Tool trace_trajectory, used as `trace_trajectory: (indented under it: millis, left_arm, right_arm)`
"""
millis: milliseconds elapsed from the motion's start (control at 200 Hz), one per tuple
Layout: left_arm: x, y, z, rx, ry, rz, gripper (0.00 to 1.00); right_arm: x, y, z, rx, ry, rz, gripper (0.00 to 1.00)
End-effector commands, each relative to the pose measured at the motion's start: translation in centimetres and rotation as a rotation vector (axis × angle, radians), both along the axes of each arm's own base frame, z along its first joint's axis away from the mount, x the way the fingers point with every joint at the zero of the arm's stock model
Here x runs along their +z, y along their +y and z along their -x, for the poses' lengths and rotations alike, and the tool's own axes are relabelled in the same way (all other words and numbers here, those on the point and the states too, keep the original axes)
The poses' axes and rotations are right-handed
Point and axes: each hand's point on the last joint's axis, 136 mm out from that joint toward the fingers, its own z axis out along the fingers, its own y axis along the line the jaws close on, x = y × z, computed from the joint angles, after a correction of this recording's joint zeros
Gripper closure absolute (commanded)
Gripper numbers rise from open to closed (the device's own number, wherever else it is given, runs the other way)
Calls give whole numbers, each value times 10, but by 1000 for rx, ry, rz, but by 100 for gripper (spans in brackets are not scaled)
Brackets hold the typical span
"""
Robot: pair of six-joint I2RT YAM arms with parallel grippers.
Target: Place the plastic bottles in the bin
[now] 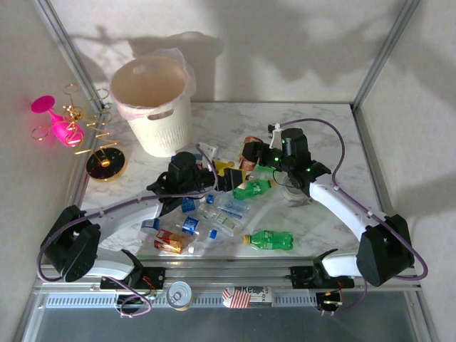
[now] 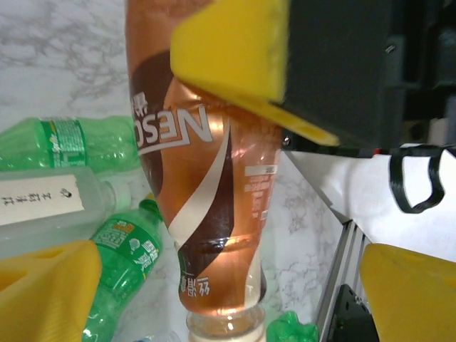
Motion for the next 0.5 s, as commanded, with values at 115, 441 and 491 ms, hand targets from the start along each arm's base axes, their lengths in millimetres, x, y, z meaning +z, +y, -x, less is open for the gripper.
trace_trajectory:
  millis: [115,441,491]
  left_arm:
    - [-8,-22,1,-60,16,-29,11]
    - [-12,-28,-8,-43,23,-25,30]
    - [-11,-29,-8,-46,23,-19,36]
  right_arm:
    - [23,12,2,51,-36,-73,52]
    - [20,13,6,62,-24,-85,52]
    - [19,12,6,60,-23,-85,52]
